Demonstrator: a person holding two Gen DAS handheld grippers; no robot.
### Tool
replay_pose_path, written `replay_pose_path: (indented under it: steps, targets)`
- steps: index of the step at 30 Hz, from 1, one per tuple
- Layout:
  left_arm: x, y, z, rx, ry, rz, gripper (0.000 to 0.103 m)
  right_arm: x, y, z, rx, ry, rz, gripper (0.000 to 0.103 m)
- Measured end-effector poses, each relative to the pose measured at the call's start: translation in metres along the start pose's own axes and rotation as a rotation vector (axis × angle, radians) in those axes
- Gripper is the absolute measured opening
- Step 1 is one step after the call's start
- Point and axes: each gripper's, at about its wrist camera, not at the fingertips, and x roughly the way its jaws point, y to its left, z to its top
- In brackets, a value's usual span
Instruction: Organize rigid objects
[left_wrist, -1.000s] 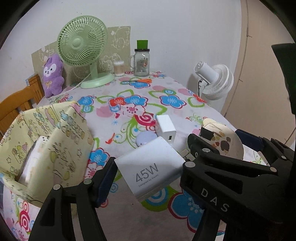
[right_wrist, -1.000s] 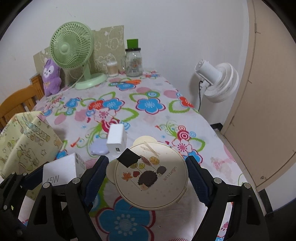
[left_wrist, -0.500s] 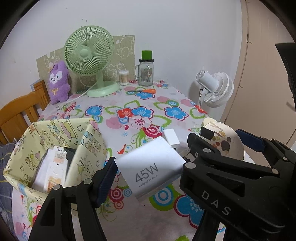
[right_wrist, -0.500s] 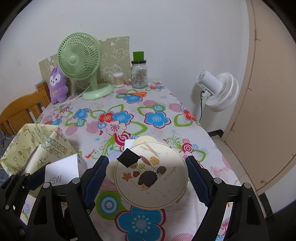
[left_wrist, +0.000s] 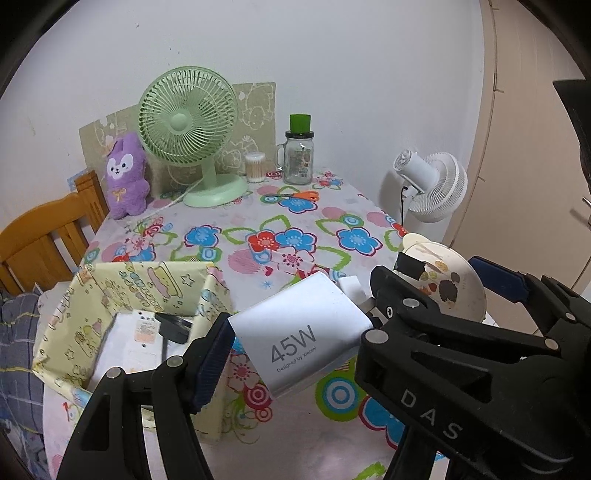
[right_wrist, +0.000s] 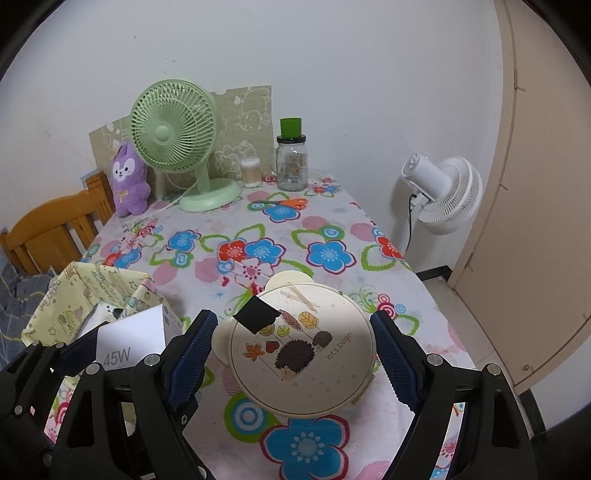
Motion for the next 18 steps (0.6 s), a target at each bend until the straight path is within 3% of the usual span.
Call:
replay_pose_path:
  steps: [18]
  targets:
    - [-0.010, 0.031, 0.007, 0.007, -0.004, 0.022, 0.073, -0.008, 0.035, 0.012, -0.017, -0.014, 0.023, 0.085]
